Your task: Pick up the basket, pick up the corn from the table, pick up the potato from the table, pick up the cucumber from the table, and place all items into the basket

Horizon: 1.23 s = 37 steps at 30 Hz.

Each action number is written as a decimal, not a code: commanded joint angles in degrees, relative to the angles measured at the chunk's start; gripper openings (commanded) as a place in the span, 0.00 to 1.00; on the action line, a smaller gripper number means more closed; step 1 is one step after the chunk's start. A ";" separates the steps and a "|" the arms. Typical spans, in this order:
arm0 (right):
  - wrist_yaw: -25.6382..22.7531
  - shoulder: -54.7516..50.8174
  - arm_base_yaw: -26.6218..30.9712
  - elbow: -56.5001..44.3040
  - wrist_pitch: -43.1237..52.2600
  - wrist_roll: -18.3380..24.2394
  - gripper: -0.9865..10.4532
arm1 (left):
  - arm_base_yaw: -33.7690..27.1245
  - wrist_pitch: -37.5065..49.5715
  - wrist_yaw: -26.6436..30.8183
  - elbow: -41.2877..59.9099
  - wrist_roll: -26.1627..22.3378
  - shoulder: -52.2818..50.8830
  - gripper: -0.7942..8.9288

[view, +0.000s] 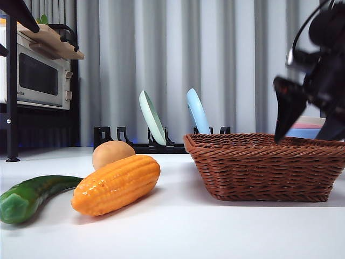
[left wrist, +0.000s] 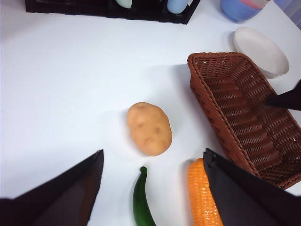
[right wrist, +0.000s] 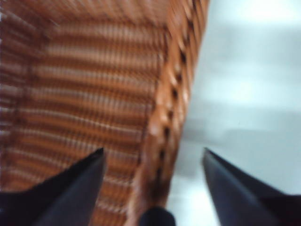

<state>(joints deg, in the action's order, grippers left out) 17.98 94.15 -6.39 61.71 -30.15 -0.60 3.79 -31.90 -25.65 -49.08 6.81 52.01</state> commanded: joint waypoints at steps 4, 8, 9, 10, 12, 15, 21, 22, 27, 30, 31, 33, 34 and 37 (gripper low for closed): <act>0.11 2.97 0.02 0.39 0.31 -2.16 0.11 | 0.02 -1.18 -0.17 -0.15 -0.81 -0.02 0.45; 0.11 1.79 0.02 0.55 0.35 -3.04 0.07 | 0.31 -1.29 -0.26 -0.15 -0.79 -0.02 0.45; 0.09 1.22 0.02 0.59 0.28 -3.50 0.07 | 0.55 -1.25 -0.28 -0.15 -0.79 -0.02 0.45; 0.09 0.48 0.02 0.61 0.26 -4.17 0.07 | 0.96 -1.22 -0.26 -0.15 -0.79 0.04 0.45; 0.07 -1.36 0.07 0.61 0.24 -5.22 0.07 | 2.03 -0.98 -0.26 -0.15 -0.76 0.48 0.45; 0.04 -5.05 0.09 0.61 0.22 -6.05 0.07 | 4.39 -0.02 -0.22 -0.17 -0.57 2.23 0.45; 0.02 -14.73 0.09 0.61 -1.70 -6.05 0.07 | 10.03 1.33 3.82 -2.34 -0.33 9.38 0.54; 0.00 -16.50 0.09 0.61 -2.10 -6.03 0.07 | 11.08 1.31 5.57 -3.48 -0.35 11.26 0.54; -0.22 -24.35 0.09 0.61 -3.56 -6.03 0.07 | 14.73 -1.11 11.17 -10.67 -0.42 21.73 0.54; -0.31 -28.24 0.07 0.61 -4.26 -6.03 0.07 | 16.28 -3.10 12.72 -15.45 -0.44 28.83 0.54; -0.31 -29.42 0.07 0.61 -4.48 -6.01 0.07 | 16.81 -3.41 13.00 -16.87 -0.44 31.06 0.54; -0.35 -31.36 0.07 0.61 -4.98 -5.99 0.07 | 17.77 -3.58 14.16 -19.28 -0.44 35.12 0.54; -0.35 -32.11 0.07 0.61 -5.11 -5.99 0.07 | 18.14 -3.56 14.67 -20.28 -0.44 36.87 0.54; -0.35 -34.01 0.09 0.61 -5.22 -5.99 0.07 | 19.26 -3.19 15.21 -22.84 -0.42 41.62 0.54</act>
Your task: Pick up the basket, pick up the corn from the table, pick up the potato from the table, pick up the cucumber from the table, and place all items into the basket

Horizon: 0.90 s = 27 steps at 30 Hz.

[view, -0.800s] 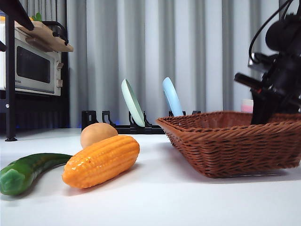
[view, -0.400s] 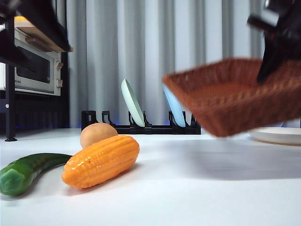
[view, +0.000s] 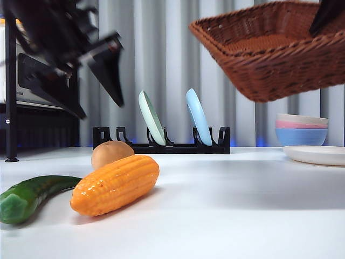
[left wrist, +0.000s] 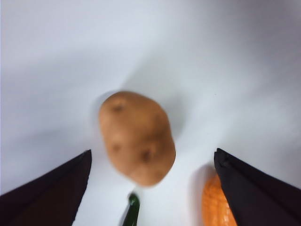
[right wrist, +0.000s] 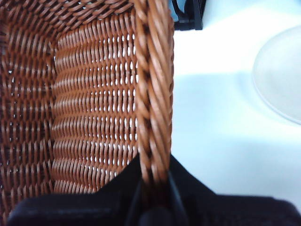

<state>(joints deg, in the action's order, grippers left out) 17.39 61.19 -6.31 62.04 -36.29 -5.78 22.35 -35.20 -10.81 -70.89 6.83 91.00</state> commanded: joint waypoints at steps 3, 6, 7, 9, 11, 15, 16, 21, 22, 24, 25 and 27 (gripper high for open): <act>0.26 -1.90 -0.02 0.28 0.81 -0.81 0.07 | 1.62 0.74 1.62 -2.80 -0.37 6.34 0.54; 0.24 -2.01 -0.02 0.28 0.26 -0.81 0.07 | 2.27 0.90 4.92 -3.43 -0.35 9.31 0.54; 0.24 -2.01 -0.02 0.28 0.00 -0.81 0.07 | 2.32 0.96 4.90 -3.43 -0.35 10.12 0.54; 0.24 -2.01 -0.02 0.28 -0.28 -0.79 0.07 | 2.32 1.20 4.85 -3.43 -0.35 11.61 0.53; 0.26 -2.01 -0.02 0.28 -0.28 -0.79 0.07 | 2.32 1.86 4.85 -3.43 -0.42 12.74 0.53; 0.26 -2.01 -0.02 0.28 -0.28 -0.79 0.07 | 2.32 3.26 4.83 -3.43 -0.42 13.99 0.53; 0.26 -2.01 -0.02 0.28 -0.28 -0.79 0.07 | 2.32 3.41 4.83 -3.43 -0.42 14.16 0.53; 0.26 -2.01 -0.02 0.28 -0.26 -0.79 0.07 | 2.32 2.67 4.42 -3.43 -1.27 14.25 0.24; 0.26 -2.01 -0.02 0.28 -0.26 -0.79 0.07 | 2.32 2.47 4.37 -3.43 -1.66 14.25 0.13; 0.26 -1.97 -0.02 0.28 -0.24 -0.81 0.07 | 2.32 2.43 4.42 -3.43 -2.56 14.23 0.07; 0.26 -1.95 -0.02 0.28 -0.22 -0.81 0.07 | 2.32 2.51 4.46 -3.52 -2.60 14.12 0.07; 0.24 -1.90 -0.02 0.28 -0.20 -0.81 0.07 | 2.29 1.40 4.66 -4.35 -2.60 13.14 0.07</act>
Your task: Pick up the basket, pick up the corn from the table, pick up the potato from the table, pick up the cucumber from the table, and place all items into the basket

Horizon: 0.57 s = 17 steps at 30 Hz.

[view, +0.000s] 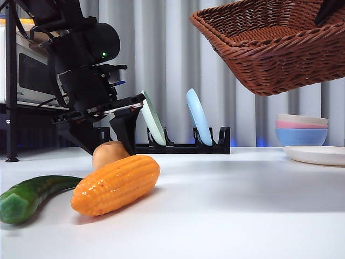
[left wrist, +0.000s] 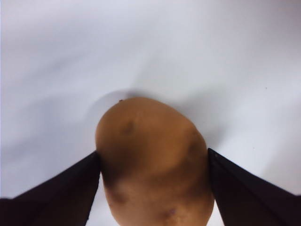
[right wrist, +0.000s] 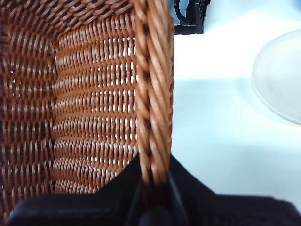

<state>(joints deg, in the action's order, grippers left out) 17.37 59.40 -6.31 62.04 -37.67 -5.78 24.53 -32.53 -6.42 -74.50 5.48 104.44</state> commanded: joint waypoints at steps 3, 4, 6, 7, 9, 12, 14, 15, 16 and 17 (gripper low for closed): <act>0.28 0.55 -0.02 0.28 1.90 -0.83 0.07 | 0.07 -3.13 0.42 -2.78 -1.29 -3.87 0.07; 0.31 0.98 -0.02 0.28 2.29 -0.87 0.07 | 0.09 -3.30 0.42 -3.30 -1.29 -5.51 0.07; 0.35 2.23 -0.09 0.28 3.06 -1.55 0.07 | 0.11 -3.58 0.39 -4.59 -1.22 -9.64 0.07; 0.39 2.97 -0.09 0.28 3.32 -1.99 0.07 | 0.11 -3.58 0.37 -5.03 -1.20 -11.61 0.07; 0.72 4.76 -0.17 0.28 3.87 -2.34 0.07 | 0.13 -3.58 0.31 -5.84 -0.92 -16.00 0.07; 0.72 8.20 -0.70 0.28 5.25 -2.93 0.07 | 0.42 -3.26 -0.02 -6.58 0.92 -22.99 0.07; 0.74 10.45 -1.42 0.28 6.62 -4.74 0.07 | 1.38 -2.71 -0.09 -6.58 2.34 -26.71 0.07; 0.74 11.69 -1.81 0.28 7.39 -5.53 0.07 | 2.12 -2.54 -0.09 -6.58 2.82 -28.41 0.07; 0.74 12.70 -2.19 0.28 8.11 -6.19 0.07 | 2.95 -2.27 -0.07 -6.58 3.50 -29.53 0.07; 0.74 13.88 -2.64 0.28 9.05 -7.19 0.07 | 4.02 -2.10 -0.09 -6.58 4.20 -30.49 0.07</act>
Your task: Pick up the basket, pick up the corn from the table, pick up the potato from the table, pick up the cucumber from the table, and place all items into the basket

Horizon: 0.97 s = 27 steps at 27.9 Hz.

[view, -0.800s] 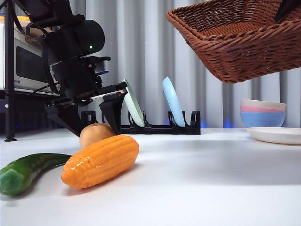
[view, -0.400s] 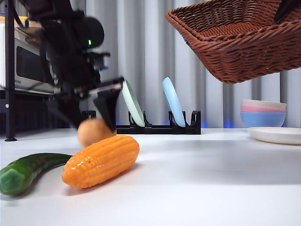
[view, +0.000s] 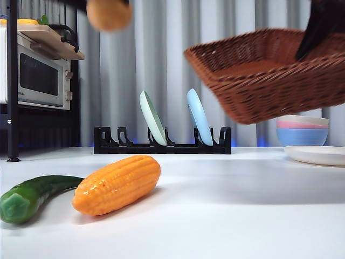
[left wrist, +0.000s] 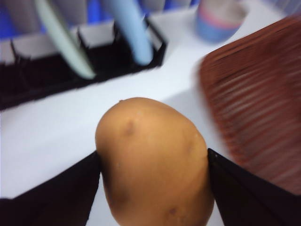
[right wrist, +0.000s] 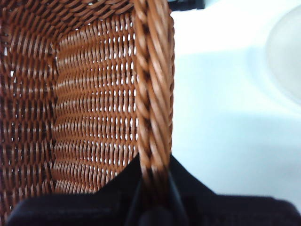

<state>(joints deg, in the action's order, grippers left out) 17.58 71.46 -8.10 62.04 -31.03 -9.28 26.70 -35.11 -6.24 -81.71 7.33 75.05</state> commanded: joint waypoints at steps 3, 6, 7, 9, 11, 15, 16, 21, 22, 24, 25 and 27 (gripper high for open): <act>0.63 5.01 -2.97 0.28 5.05 -7.06 0.07 | 5.90 0.76 -0.20 0.63 5.25 -1.92 0.07; 2.80 7.28 -5.22 0.28 6.86 -9.14 0.07 | 10.43 0.70 0.07 0.66 6.01 -0.59 0.07; 3.78 7.76 -5.79 0.28 7.37 -9.53 0.07 | 11.72 0.74 0.26 0.66 6.05 0.07 0.07; 5.14 8.28 -6.99 0.28 8.28 -10.58 0.07 | 14.60 0.87 0.39 0.66 6.05 1.99 0.07; 5.03 8.33 -8.26 0.28 9.05 -11.30 0.07 | 16.76 1.16 0.92 0.66 6.05 4.22 0.07; 5.07 8.17 -9.88 0.31 9.64 -11.98 0.07 | 19.65 1.25 4.94 0.66 6.05 8.98 0.07; 5.05 8.15 -10.10 0.31 9.57 -11.96 0.07 | 20.26 1.25 5.27 0.66 6.03 10.25 0.07; 5.57 8.15 -10.49 0.31 9.55 -12.11 0.07 | 22.34 1.16 5.16 0.66 6.03 15.91 0.08; 6.47 8.15 -10.45 0.31 9.55 -12.15 0.07 | 22.60 1.16 5.16 0.66 6.03 16.76 0.09; 6.51 8.15 -10.45 0.31 9.55 -12.13 0.07 | 23.15 0.98 5.09 0.66 6.03 18.36 0.34; 6.54 8.15 -10.45 0.31 9.55 -12.13 0.07 | 23.28 0.94 4.70 0.66 6.01 18.64 0.53; 6.51 8.15 -10.45 0.31 9.55 -12.13 0.07 | 23.65 0.94 4.66 0.66 5.97 18.64 0.65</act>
<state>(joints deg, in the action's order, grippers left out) 23.46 80.01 -18.41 62.04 -22.61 -20.40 50.06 -34.37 -1.34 -81.62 13.15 93.54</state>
